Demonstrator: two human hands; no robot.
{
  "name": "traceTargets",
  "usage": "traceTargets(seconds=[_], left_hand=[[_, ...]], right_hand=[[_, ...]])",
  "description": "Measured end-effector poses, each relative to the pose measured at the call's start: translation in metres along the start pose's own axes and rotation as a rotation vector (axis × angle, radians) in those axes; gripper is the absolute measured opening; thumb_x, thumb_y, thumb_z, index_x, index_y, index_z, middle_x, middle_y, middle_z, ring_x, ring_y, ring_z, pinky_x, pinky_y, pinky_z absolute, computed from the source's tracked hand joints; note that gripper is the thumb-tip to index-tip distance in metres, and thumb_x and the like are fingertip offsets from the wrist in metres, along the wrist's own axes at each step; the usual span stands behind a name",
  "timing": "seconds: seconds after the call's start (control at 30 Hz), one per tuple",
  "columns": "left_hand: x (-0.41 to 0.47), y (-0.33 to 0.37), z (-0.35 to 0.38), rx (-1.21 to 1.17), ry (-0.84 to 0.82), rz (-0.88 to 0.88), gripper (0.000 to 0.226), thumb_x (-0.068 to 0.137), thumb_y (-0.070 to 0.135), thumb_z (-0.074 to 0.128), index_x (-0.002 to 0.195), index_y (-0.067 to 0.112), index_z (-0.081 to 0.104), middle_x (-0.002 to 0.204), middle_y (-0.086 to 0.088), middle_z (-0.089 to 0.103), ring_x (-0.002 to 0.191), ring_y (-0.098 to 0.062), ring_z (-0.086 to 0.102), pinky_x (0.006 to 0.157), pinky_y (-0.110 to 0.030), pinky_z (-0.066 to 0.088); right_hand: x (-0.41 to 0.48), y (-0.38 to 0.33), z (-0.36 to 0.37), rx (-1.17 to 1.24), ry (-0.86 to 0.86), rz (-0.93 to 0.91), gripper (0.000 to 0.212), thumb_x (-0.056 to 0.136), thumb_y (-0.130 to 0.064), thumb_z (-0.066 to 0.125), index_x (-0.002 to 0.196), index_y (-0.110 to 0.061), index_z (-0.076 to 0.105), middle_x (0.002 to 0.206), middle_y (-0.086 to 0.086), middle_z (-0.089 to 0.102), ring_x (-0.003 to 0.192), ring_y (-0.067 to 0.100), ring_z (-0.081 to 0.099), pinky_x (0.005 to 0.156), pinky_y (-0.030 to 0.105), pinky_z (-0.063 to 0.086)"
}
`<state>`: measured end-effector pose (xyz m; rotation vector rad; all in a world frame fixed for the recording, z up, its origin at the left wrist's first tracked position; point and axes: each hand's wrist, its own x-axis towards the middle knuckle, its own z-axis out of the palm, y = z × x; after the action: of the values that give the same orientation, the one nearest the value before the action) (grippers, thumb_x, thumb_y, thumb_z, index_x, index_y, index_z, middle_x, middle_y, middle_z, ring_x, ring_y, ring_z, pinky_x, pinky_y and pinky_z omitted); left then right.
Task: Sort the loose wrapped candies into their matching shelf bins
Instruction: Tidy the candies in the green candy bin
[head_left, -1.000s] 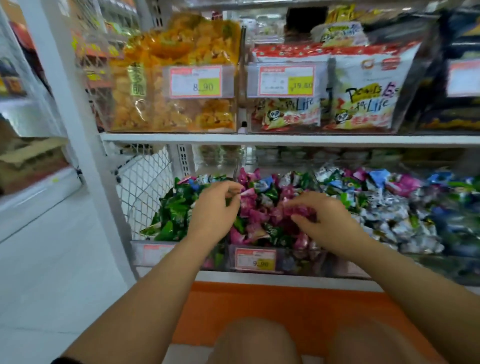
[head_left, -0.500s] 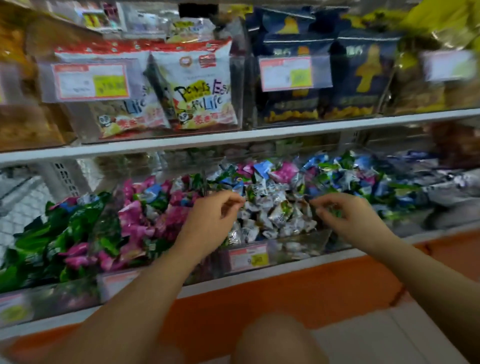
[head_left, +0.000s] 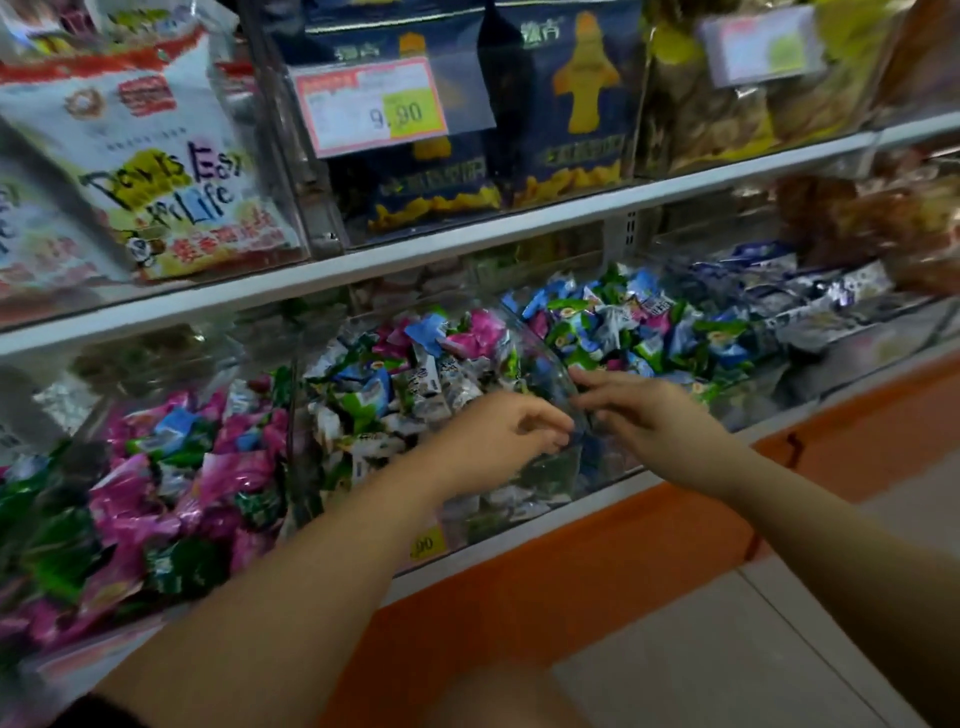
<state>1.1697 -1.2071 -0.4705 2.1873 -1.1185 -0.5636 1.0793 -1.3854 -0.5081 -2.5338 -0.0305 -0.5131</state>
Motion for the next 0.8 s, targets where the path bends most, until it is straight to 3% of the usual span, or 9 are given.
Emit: traceTargets(seconds=[0.13, 0.27, 0.37, 0.47, 0.53, 0.57, 0.67, 0.8], left_hand=[[0.009, -0.013, -0.006, 0.054, 0.022, -0.045, 0.025, 0.099, 0.021, 0.048, 0.12, 0.022, 0.061, 0.12, 0.005, 0.064, 0.102, -0.004, 0.06, 0.094, -0.027, 0.048], [0.014, -0.023, -0.01, 0.246, -0.075, -0.032, 0.028, 0.1, 0.021, 0.046, 0.123, 0.027, 0.06, 0.134, 0.007, 0.054, 0.115, -0.008, 0.055, 0.093, -0.026, 0.046], [0.018, -0.026, -0.008, 0.389, -0.15, 0.029, 0.028, 0.099, 0.018, 0.048, 0.121, 0.025, 0.063, 0.152, 0.006, 0.033, 0.132, -0.012, 0.04, 0.105, -0.031, 0.038], [0.024, -0.028, -0.004, 0.564, -0.106, 0.08, 0.03, 0.099, 0.019, 0.047, 0.125, 0.023, 0.062, 0.154, 0.002, 0.025, 0.134, -0.018, 0.034, 0.107, -0.034, 0.034], [0.029, -0.026, -0.006, 0.604, -0.052, 0.059, 0.032, 0.1, 0.023, 0.046, 0.13, 0.021, 0.058, 0.152, 0.002, 0.027, 0.136, -0.019, 0.029, 0.109, -0.034, 0.03], [0.03, -0.024, -0.008, 0.588, -0.035, 0.032, 0.034, 0.1, 0.024, 0.044, 0.132, 0.02, 0.056, 0.151, 0.002, 0.028, 0.136, -0.018, 0.027, 0.109, -0.032, 0.028], [0.024, -0.011, -0.018, 0.453, 0.029, 0.008, 0.034, 0.1, 0.024, 0.044, 0.132, 0.021, 0.054, 0.139, 0.006, 0.043, 0.128, -0.013, 0.04, 0.1, -0.023, 0.031], [0.005, 0.004, -0.02, 0.184, 0.053, 0.003, 0.027, 0.099, 0.023, 0.047, 0.123, 0.025, 0.061, 0.123, 0.01, 0.06, 0.109, -0.007, 0.057, 0.092, -0.026, 0.045]], right_hand=[[0.001, 0.004, 0.005, 0.066, 0.026, -0.013, 0.029, 0.094, -0.003, 0.052, 0.115, -0.015, 0.067, 0.14, -0.012, 0.045, 0.096, -0.013, 0.05, 0.078, -0.002, 0.039], [0.001, 0.007, 0.01, 0.116, 0.045, -0.002, 0.029, 0.094, -0.002, 0.053, 0.115, -0.015, 0.067, 0.138, -0.015, 0.045, 0.096, -0.013, 0.049, 0.077, -0.003, 0.036], [0.0, 0.007, 0.011, 0.132, 0.048, -0.001, 0.029, 0.094, -0.002, 0.052, 0.115, -0.015, 0.067, 0.137, -0.016, 0.044, 0.09, -0.018, 0.047, 0.075, -0.003, 0.036], [-0.001, 0.007, 0.01, 0.118, 0.038, -0.004, 0.028, 0.094, -0.003, 0.052, 0.114, -0.016, 0.067, 0.139, -0.017, 0.043, 0.088, -0.012, 0.053, 0.074, 0.004, 0.043], [-0.001, 0.007, 0.01, 0.098, 0.028, 0.0, 0.027, 0.094, -0.005, 0.052, 0.113, -0.018, 0.067, 0.141, -0.018, 0.041, 0.084, 0.007, 0.063, 0.072, 0.022, 0.054], [-0.001, 0.006, 0.009, 0.092, 0.024, 0.002, 0.027, 0.094, -0.005, 0.052, 0.112, -0.018, 0.068, 0.142, -0.018, 0.041, 0.083, 0.012, 0.065, 0.069, 0.028, 0.055], [-0.002, 0.004, 0.008, 0.093, 0.022, -0.005, 0.026, 0.094, -0.006, 0.053, 0.111, -0.019, 0.068, 0.143, -0.016, 0.041, 0.091, -0.001, 0.06, 0.073, 0.024, 0.053], [-0.004, 0.002, 0.008, 0.139, 0.026, 0.014, 0.024, 0.093, -0.01, 0.056, 0.113, -0.019, 0.067, 0.139, -0.023, 0.038, 0.108, 0.001, 0.054, 0.082, 0.025, 0.051]])
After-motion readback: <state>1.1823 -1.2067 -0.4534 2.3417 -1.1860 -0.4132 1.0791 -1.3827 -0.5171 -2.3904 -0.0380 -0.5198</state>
